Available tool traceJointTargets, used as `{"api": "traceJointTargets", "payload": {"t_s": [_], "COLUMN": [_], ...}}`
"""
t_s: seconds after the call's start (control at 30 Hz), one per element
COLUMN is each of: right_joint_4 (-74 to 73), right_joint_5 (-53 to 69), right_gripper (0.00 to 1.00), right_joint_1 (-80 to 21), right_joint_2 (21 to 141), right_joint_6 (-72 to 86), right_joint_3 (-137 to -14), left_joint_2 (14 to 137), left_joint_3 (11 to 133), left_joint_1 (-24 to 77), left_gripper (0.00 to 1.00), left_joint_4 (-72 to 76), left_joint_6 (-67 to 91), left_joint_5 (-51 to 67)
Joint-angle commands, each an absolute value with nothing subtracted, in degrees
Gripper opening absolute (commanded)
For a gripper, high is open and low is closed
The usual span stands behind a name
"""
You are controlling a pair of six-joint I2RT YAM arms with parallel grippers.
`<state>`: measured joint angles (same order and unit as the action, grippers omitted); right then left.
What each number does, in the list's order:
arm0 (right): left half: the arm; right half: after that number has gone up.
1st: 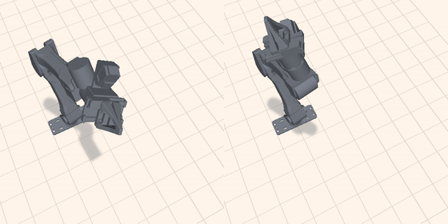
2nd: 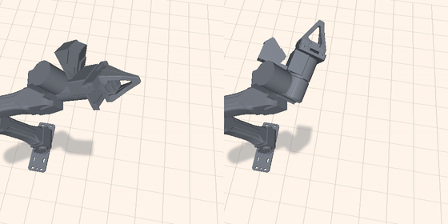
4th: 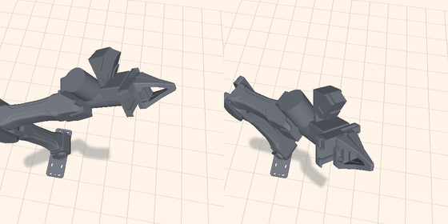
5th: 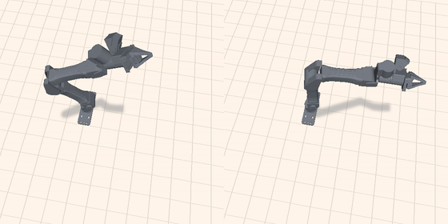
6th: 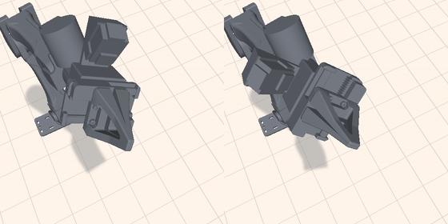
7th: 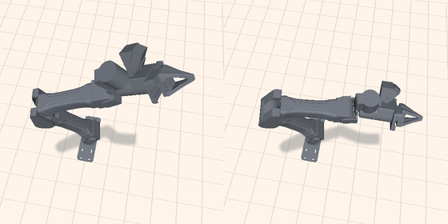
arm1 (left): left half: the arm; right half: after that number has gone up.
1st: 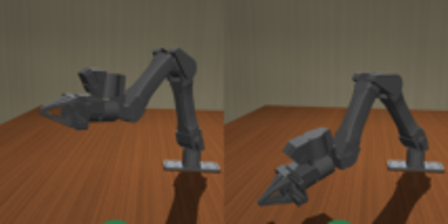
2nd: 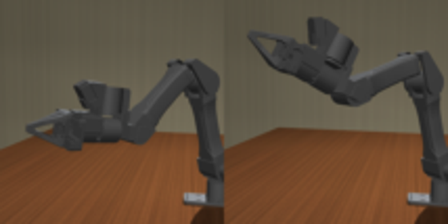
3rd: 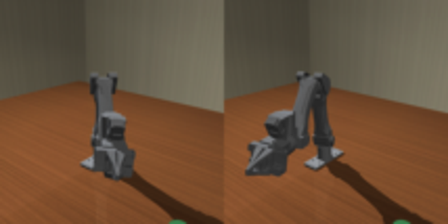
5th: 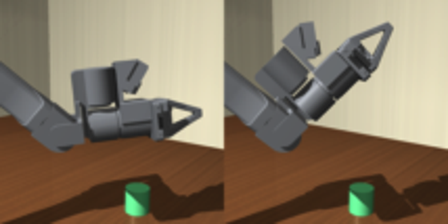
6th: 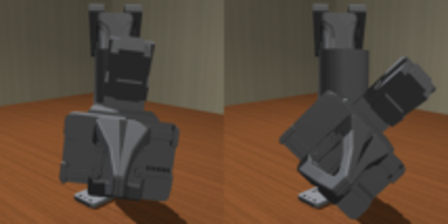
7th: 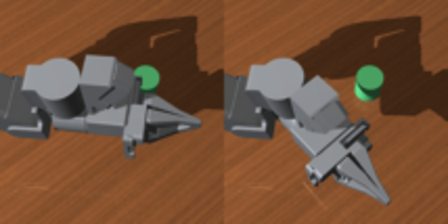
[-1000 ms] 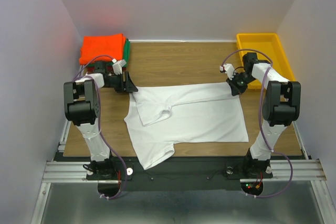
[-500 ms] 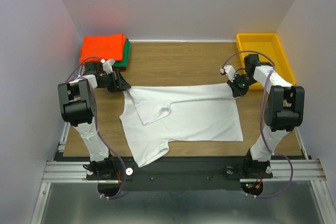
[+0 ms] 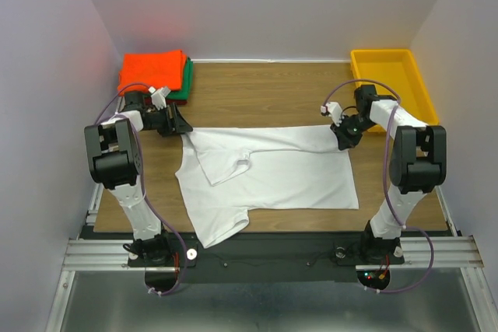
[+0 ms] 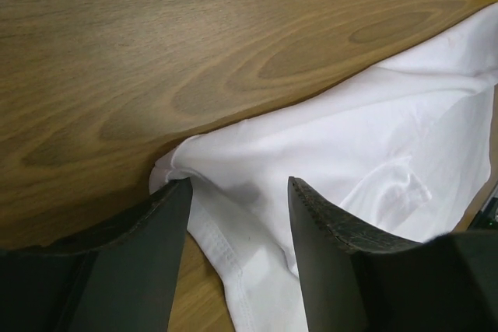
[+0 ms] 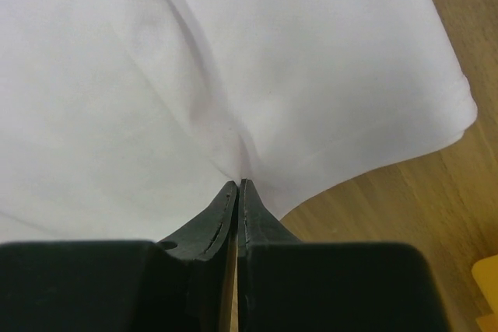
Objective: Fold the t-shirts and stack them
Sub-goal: Fold the tshirt
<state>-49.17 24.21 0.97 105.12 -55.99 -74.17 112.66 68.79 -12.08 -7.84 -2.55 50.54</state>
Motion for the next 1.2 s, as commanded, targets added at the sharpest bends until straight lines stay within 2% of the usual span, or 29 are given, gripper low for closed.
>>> {"api": "traceJointTargets", "payload": {"t_s": [0.0,0.1,0.33,0.47,0.73,0.93,1.17], "right_joint_4": [-49.1,-48.8,-48.7,-48.7,-48.6,-47.7,-47.0], "right_joint_5": [25.1,24.8,24.8,24.6,24.0,23.5,21.9], "right_gripper": [0.06,0.05,0.03,0.02,0.01,0.01,0.01], "right_joint_1": [0.4,0.4,0.4,0.4,0.4,0.4,0.4], "right_joint_2": [105.7,107.0,109.0,109.6,109.4,110.0,110.3], "right_joint_6": [-54.6,-53.8,-52.3,-51.9,-51.9,-52.0,-51.7], "right_joint_3": [-76.0,-76.9,-78.6,-79.2,-79.2,-78.0,-77.2], "left_joint_2": [104.0,98.4,92.4,94.1,100.8,102.2,102.3], "left_joint_3": [68.3,67.2,61.1,57.9,59.8,60.5,61.8], "left_joint_1": [-11.9,-11.3,-9.1,-6.6,-3.8,-3.4,-3.6], "left_gripper": [0.62,0.59,0.59,0.59,0.59,0.53,0.34], "left_joint_4": [-12.1,-18.3,-21.3,-20.2,-19.9,-19.2,-19.5], "left_joint_6": [-9.8,-14.7,-18.1,-17.3,-15.6,-15.2,-15.0], "left_joint_5": [49.8,46.4,41.5,40.5,41.2,42.7,44.7]}}
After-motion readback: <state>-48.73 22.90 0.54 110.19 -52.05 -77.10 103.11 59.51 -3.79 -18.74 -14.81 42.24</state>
